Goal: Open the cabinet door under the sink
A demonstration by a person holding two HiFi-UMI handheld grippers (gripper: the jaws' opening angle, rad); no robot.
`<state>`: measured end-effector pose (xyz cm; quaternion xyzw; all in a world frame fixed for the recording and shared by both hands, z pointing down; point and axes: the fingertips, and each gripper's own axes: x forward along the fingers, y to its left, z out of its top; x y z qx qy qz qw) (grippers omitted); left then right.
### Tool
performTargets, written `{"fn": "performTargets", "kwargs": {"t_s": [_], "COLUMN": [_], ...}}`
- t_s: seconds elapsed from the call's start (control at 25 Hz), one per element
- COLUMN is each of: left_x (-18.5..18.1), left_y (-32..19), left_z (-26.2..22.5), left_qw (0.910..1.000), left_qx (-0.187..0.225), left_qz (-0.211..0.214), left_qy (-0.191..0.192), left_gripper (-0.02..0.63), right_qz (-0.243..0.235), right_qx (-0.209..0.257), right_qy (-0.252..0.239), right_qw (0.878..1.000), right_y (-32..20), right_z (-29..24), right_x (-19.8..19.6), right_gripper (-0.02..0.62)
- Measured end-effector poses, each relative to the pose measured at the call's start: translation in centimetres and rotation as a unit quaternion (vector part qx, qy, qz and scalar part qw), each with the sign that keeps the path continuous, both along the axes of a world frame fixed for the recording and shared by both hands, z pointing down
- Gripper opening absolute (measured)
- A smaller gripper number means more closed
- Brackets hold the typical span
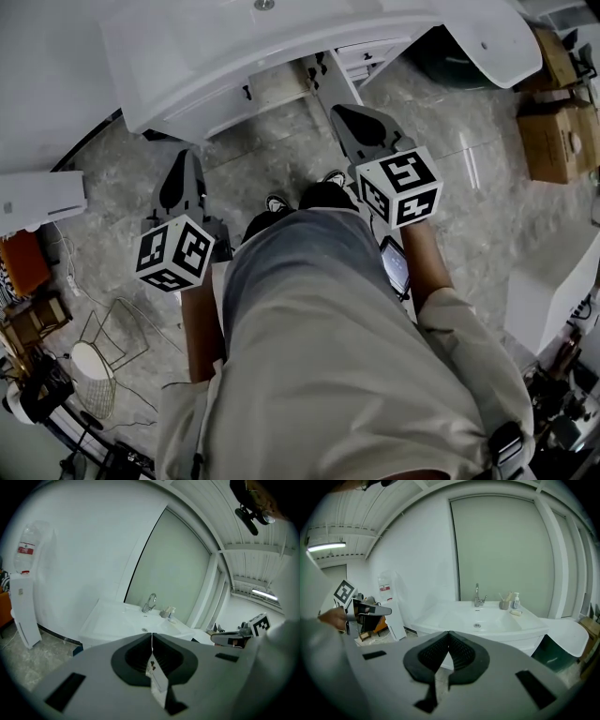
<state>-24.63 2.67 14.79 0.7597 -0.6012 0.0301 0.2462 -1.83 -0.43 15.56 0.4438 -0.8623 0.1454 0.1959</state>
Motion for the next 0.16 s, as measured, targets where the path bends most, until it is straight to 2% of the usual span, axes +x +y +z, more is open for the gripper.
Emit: {"fn": "performTargets", "kwargs": {"t_s": [0.16], "left_x": [1.4], "left_y": [0.5], "left_z": [0.5], "left_qw": [0.9999], "left_qx": [-0.005], "left_qz": [0.013], "left_qy": [0.000], "left_gripper": [-0.002], "right_qz": [-0.002], "right_qx": [-0.008], "right_qy": [0.006], "right_qw": [1.000], "right_y": [0.8], "right_z": [0.4], "right_x": [0.5], "right_gripper": [0.011]}}
